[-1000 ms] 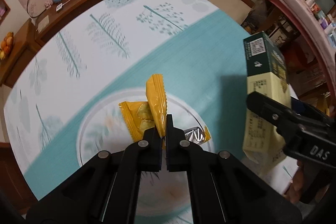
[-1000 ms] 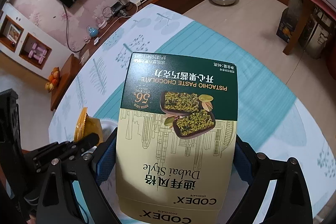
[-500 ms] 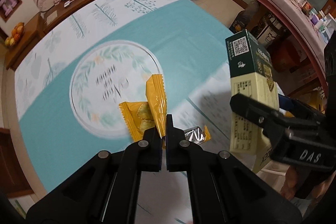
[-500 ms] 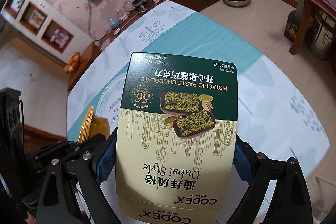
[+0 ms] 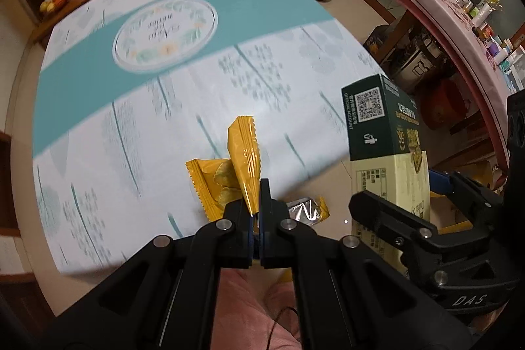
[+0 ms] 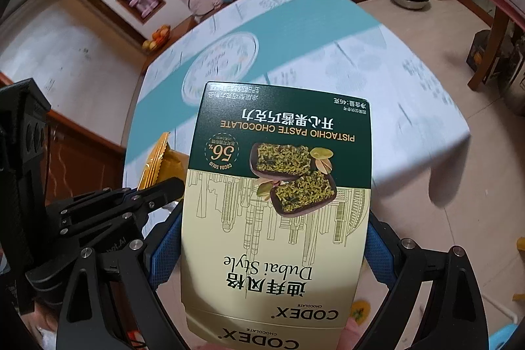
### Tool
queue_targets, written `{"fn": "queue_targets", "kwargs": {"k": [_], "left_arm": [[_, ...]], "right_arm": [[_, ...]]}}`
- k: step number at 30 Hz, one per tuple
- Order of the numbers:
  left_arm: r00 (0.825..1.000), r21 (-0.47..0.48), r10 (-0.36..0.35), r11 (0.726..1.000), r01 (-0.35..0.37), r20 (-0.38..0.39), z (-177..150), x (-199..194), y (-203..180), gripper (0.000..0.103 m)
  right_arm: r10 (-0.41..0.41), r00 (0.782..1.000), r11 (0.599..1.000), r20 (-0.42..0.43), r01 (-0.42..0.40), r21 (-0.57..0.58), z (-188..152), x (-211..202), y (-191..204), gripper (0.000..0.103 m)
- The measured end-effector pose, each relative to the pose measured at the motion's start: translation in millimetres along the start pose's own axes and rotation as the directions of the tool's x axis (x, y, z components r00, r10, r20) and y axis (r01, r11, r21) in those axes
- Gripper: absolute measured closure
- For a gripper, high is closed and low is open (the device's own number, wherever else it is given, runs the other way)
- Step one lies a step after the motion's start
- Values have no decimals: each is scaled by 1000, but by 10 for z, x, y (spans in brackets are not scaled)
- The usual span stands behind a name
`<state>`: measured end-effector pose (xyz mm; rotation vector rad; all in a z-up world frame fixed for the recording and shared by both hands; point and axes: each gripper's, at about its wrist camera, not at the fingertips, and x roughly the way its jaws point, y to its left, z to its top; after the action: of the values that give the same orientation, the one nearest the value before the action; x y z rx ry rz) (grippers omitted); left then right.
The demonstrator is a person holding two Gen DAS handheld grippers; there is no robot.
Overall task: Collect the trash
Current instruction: 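Carry CODEX box and yellow wrappers down over the bin and open both grippers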
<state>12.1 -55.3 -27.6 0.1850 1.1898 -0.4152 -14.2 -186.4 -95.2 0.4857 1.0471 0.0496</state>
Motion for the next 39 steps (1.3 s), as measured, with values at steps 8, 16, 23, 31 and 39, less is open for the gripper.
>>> {"fn": "queue_targets", "kwargs": {"k": [8, 16, 23, 31, 39], "left_arm": [[999, 5, -2, 1000, 2, -48, -607, -43, -123, 103], [991, 14, -46, 999, 48, -125, -965, 282, -95, 103], [985, 57, -64, 996, 74, -158, -1250, 766, -91, 103], [981, 126, -67, 988, 90, -180, -1599, 1470, -83, 103], [978, 101, -87, 989, 107, -192, -1759, 2484, 46, 103]], "right_arm": [[29, 996, 998, -87, -25, 51, -694, -26, -270, 10], [25, 983, 990, -182, 1, 143, -1164, 269, -624, 10], [-29, 968, 976, -251, 81, 201, -1440, 849, -968, 9], [-78, 933, 952, -351, 174, 251, -1917, 1685, -1361, 9], [-135, 903, 932, -409, 256, 258, -2362, 2491, -1762, 9]]}}
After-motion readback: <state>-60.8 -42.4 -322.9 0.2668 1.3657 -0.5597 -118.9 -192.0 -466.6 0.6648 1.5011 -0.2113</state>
